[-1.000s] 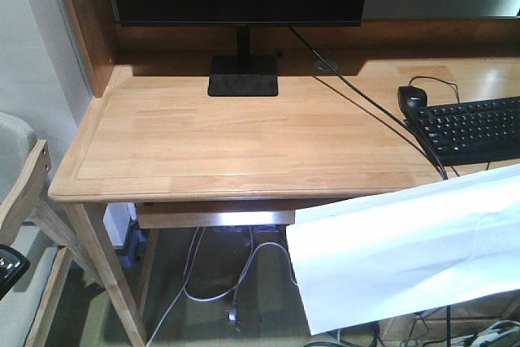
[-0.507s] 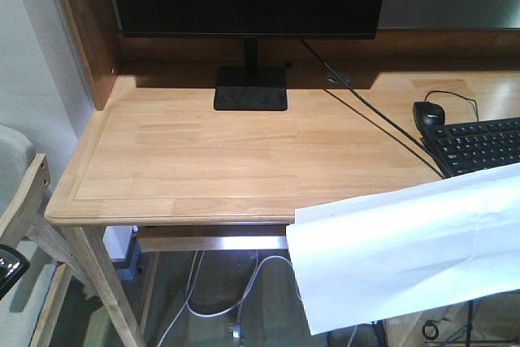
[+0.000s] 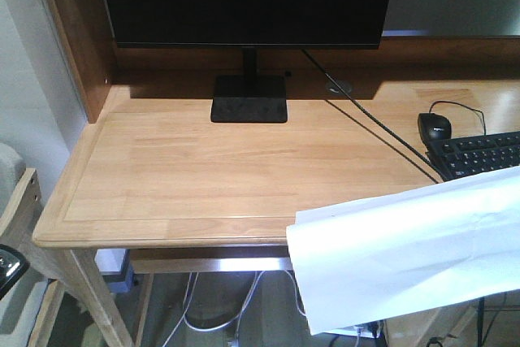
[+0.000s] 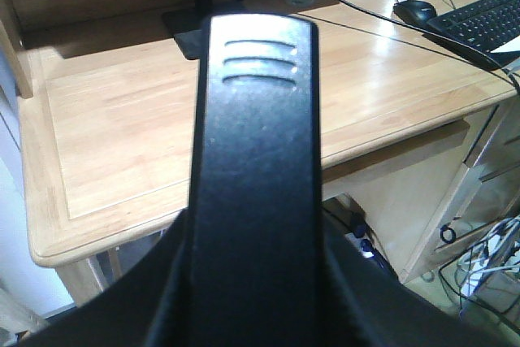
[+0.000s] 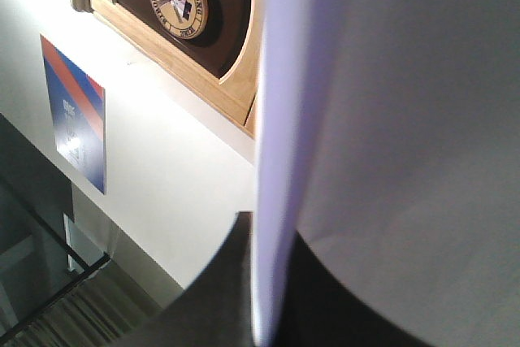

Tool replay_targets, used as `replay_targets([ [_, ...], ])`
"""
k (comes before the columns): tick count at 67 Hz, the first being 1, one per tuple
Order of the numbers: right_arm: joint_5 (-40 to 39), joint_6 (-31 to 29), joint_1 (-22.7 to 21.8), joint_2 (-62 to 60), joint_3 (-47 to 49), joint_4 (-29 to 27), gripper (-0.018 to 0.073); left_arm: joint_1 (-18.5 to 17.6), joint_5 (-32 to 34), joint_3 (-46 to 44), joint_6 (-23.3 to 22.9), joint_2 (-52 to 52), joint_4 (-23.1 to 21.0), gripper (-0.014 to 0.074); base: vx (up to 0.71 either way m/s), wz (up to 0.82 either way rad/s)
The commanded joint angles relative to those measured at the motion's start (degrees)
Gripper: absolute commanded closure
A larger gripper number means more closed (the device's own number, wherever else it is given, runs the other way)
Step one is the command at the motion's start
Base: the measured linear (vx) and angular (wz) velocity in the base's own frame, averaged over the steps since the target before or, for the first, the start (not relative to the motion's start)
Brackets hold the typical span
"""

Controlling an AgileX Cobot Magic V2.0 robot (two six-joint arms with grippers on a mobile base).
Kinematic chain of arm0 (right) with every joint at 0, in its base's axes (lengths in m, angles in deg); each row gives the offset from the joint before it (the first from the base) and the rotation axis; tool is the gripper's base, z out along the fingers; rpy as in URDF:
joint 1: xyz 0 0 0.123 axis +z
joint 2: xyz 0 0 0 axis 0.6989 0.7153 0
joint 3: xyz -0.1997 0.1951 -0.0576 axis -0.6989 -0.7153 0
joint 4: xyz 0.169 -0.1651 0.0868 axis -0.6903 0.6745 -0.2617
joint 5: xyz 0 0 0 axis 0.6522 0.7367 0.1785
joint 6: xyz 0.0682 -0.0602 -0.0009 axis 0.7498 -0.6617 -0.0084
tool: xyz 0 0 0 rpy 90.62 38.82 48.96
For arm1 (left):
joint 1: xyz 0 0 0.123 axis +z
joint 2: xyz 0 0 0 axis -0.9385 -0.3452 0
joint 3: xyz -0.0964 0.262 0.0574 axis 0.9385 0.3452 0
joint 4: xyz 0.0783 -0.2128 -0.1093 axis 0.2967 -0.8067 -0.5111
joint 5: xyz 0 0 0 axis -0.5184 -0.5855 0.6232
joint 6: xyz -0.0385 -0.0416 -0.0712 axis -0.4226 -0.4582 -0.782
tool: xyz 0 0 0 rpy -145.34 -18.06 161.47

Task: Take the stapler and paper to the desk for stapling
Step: 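Approach the desk edge, holding stapler and paper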

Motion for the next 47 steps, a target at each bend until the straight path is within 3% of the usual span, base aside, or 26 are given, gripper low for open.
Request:
replay_targets([
  [1,-3.3,-0.3,0.1,0.4,1.7,-0.5,0.0565,-0.3,6.1,-1.6,-0.1,-0.5,0.2,0.0603,0.09,-0.03],
  [47,-3.3,-0.3,0.1,0.4,1.7,-0.5,0.0565,-0.3,6.1,-1.6,-0.1,-0.5,0.2,0.0603,0.09,-0.03],
])
